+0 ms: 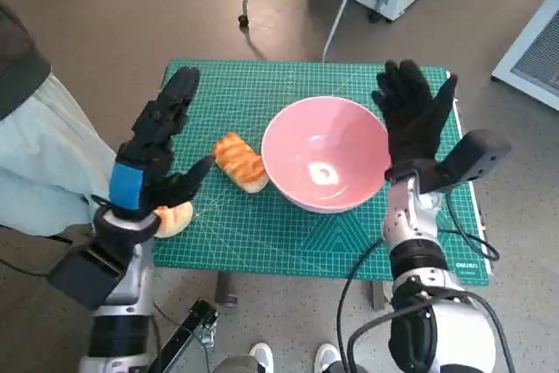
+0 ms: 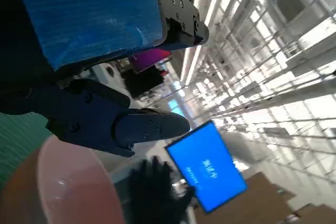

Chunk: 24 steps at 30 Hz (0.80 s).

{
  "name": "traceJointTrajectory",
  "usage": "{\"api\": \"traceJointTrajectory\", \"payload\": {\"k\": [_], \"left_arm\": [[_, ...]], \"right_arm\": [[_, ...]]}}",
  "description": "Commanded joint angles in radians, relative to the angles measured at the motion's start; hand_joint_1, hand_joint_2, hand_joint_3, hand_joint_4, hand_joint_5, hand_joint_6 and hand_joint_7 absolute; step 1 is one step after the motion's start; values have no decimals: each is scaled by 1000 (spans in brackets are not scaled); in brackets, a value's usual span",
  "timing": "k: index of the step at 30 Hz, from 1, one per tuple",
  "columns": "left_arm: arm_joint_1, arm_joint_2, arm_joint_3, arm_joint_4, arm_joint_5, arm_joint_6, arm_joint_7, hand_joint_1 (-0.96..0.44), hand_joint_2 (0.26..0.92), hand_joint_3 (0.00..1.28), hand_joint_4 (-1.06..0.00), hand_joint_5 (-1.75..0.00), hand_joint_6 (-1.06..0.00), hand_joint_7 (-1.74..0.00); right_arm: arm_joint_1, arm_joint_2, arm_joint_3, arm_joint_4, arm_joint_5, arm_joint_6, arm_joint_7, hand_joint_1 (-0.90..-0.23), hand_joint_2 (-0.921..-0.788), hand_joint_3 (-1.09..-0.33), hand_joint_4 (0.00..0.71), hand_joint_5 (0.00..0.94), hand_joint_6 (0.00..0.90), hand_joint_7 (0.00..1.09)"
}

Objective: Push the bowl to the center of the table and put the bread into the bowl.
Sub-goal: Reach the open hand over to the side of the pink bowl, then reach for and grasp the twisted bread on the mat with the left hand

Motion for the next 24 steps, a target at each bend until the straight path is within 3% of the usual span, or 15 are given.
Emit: {"api": "traceJointTrajectory", "payload": {"k": [1,6,11,16,21,24], "left_arm": [[-31,72,6,37,80,-5,9,-468,921,334,-241,-1,-345,-1],[-91,165,-40,48,190,34,-23,-457,921,283,-234,-1,-343,-2],[-164,245,-109,52,257,105,-104,-372,920,138,-232,-1,-368,-16],[-249,320,-195,107,365,149,-177,-307,894,47,-234,-2,-382,-25],[-334,362,-278,179,466,162,-217,-235,843,7,-232,-2,-401,-35],[-388,370,-338,231,546,168,-223,-207,822,2,-238,-4,-410,-38]], "right_arm": [[-3,-14,40,-43,-32,-66,39,-576,-921,-761,354,21,183,660],[22,-29,81,-129,-32,-157,150,-621,-921,-735,369,25,180,676],[54,-40,116,-224,-19,-233,251,-655,-921,-714,379,21,153,737],[90,-38,140,-337,21,-266,329,-664,-921,-699,382,20,141,772],[127,-26,164,-432,52,-279,364,-672,-921,-670,385,20,138,799],[149,-26,185,-479,38,-297,355,-672,-921,-665,387,20,137,808]]}}
